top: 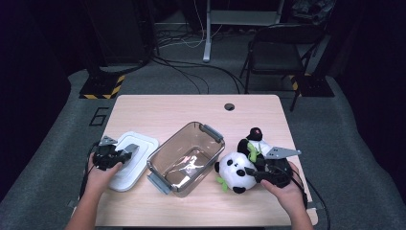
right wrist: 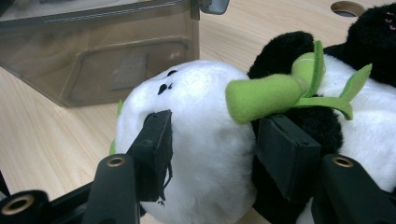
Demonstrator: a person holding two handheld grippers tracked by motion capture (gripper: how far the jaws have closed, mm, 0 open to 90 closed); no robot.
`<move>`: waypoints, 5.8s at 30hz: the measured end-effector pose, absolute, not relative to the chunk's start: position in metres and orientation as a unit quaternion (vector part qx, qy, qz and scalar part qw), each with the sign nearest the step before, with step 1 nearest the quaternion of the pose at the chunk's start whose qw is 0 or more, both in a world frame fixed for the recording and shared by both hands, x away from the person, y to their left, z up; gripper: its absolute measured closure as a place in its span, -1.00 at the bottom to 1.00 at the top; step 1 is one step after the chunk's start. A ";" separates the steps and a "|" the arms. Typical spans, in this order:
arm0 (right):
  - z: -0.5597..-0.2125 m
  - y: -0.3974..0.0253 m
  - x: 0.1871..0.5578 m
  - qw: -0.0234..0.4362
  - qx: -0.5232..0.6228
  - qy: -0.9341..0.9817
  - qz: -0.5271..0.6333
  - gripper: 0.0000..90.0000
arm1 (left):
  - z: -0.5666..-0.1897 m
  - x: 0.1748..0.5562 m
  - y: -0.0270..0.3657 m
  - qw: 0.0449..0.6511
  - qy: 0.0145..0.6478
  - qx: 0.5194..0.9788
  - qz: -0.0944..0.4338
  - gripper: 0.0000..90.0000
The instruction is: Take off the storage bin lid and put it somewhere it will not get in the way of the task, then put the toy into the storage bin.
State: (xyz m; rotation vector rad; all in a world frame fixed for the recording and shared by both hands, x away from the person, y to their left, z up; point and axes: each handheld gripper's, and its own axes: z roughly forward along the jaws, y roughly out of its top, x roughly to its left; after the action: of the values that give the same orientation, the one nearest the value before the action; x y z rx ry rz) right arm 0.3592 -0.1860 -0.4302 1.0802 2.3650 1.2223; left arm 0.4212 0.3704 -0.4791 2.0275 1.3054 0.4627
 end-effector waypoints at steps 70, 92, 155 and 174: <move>-0.418 -0.209 0.356 0.177 0.416 0.786 0.422 -0.08 | -0.412 0.403 0.327 0.380 0.433 0.799 0.173 -0.02; -0.414 -0.204 0.356 0.171 0.409 0.785 0.433 -0.19 | -0.412 0.403 0.326 0.381 0.434 0.800 0.166 -0.03; -0.432 -0.196 0.371 0.164 0.450 0.794 0.376 0.53 | -0.396 0.401 0.320 0.419 0.411 0.796 0.152 -0.03; -0.403 -0.187 0.371 0.151 0.430 0.807 0.375 0.52 | -0.395 0.400 0.301 0.434 0.373 0.812 0.118 0.01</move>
State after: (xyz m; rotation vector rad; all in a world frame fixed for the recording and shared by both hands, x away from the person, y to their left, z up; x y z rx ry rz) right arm 0.3714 -0.1870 -0.4033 1.2359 2.3176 1.0762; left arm 0.3999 0.3008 -0.3946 2.0220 0.9294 0.2947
